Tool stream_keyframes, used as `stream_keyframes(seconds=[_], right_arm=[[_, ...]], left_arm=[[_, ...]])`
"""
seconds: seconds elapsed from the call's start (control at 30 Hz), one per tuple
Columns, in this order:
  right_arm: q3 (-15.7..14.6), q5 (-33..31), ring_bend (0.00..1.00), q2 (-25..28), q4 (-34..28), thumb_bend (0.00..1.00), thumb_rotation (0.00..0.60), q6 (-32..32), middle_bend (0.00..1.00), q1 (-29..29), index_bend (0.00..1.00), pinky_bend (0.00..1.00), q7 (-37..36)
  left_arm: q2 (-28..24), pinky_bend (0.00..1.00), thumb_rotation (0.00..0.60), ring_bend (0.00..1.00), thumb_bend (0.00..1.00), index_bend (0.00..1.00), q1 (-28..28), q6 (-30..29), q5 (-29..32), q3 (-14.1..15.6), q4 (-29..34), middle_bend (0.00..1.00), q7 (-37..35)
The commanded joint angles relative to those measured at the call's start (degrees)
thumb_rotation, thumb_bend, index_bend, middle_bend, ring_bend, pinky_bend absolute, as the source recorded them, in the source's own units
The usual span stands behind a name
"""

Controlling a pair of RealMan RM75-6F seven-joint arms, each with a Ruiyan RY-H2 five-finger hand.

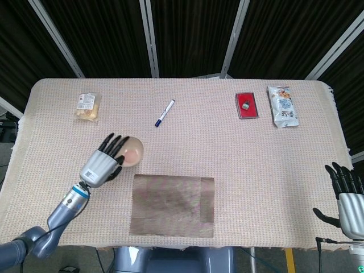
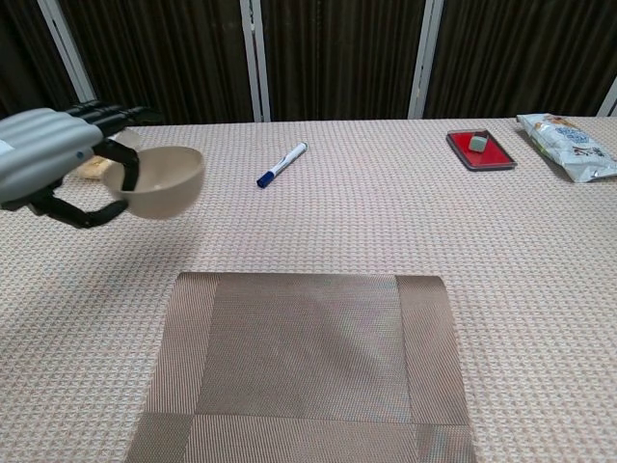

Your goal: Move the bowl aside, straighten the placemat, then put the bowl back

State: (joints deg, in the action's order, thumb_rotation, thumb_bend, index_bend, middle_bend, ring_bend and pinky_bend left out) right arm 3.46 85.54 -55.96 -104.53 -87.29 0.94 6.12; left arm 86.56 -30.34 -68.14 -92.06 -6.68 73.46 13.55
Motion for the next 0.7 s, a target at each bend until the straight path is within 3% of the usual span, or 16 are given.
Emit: stream_keyframes(seconds=[0.03,0.27,0.5,0.57,0.7], right_arm=[[-0.05,-0.01,0.00,-0.14,-0.01,0.00,0.600,0.18,0.00,0.08,0.00,0.00,0.22],[-0.10,-0.51,0.00,-0.61,0.07,0.00,0.600,0.79,0.00,0.31,0.00,0.00,1.15],[-0.11,-1.03,0.00,-1.09,0.22,0.00,0.600,1.32,0.00,0.52,0.00,0.00,1.97],[-0.08,-1.04,0.00,-1.15,0.25,0.00,0.600,1.27,0.00,0.53,0.00,0.00,2.09],[-0.14,-1.18,0.00,-1.24,0.28,0.00,0.600,1.44,0.00,0.56,0.00,0.00,2.20]], left_arm=[[-0.87,0.00,0.600,0.00,0.39,0.61,0.45,2.27,6.08,-2.72,-7.26,0.00,-4.81],[1.65,0.00,0.600,0.00,0.39,0.61,1.15,4.72,9.86,-2.35,-17.26,0.00,-10.81],[4.57,0.00,0.600,0.00,0.39,0.58,1.23,5.00,9.29,-0.43,-23.84,0.00,-14.73],[5.09,0.00,0.600,0.00,0.37,0.48,1.33,4.96,9.17,-0.01,-24.81,0.00,-15.46],[5.21,0.00,0.600,0.00,0.17,0.08,1.71,3.18,8.23,0.66,-24.95,0.00,-17.12]])
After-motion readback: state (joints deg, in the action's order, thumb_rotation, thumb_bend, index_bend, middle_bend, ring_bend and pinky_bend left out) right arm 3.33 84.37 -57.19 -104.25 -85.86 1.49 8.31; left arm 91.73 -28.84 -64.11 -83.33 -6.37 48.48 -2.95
